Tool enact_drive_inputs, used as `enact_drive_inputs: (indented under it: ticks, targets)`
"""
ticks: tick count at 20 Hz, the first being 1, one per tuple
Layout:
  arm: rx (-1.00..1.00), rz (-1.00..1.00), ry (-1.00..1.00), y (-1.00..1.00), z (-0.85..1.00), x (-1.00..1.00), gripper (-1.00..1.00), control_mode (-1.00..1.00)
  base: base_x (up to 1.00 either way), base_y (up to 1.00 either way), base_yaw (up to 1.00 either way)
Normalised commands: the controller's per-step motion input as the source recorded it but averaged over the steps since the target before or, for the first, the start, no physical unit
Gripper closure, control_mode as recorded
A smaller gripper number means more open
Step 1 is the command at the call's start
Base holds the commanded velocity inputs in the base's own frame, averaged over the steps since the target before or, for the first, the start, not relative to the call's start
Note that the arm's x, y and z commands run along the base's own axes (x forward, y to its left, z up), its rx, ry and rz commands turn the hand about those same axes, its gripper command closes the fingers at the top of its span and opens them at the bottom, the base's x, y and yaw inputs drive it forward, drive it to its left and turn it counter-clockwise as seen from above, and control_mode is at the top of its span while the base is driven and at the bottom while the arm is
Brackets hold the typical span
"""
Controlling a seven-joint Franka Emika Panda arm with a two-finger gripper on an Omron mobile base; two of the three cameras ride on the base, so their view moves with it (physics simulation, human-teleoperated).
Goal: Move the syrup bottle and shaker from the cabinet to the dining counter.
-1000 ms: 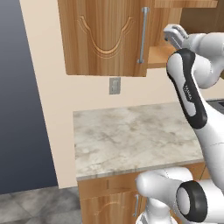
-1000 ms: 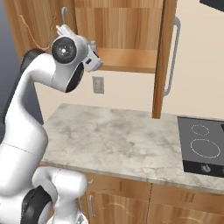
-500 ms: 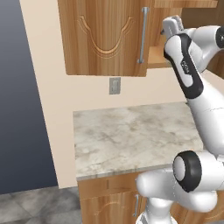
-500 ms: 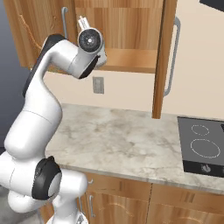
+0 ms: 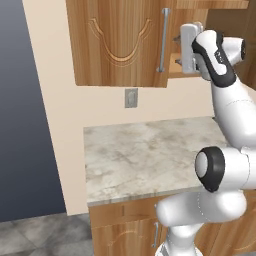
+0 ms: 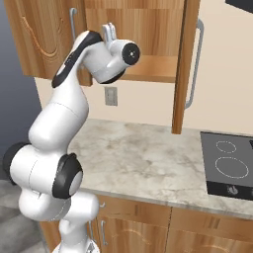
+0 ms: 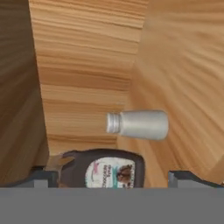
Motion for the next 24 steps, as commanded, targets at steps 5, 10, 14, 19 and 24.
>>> enact_drive_inputs:
  ticks: [5, 10, 14, 19, 24]
  targets:
    - [0.16, 0.26, 0.0, 0.37, -0.04, 0.15, -1.0, -1.0, 0.0, 0.0, 0.0]
    - [0.09, 0.22, 0.0, 0.56, 0.0, 0.0, -1.0, -1.0, 0.0, 0.0, 0.0]
    - [0.05, 0.19, 0.0, 0.59, 0.0, -0.3, -1.0, -1.0, 0.0, 0.0, 0.0]
    - [0.01, 0.16, -0.03, 0.4, 0.08, -0.88, -1.0, -1.0, 0.0, 0.0, 0.0]
    - [0.0, 0.18, -0.04, 0.51, 0.09, -1.0, -1.0, -1.0, 0.0, 0.0, 0.0]
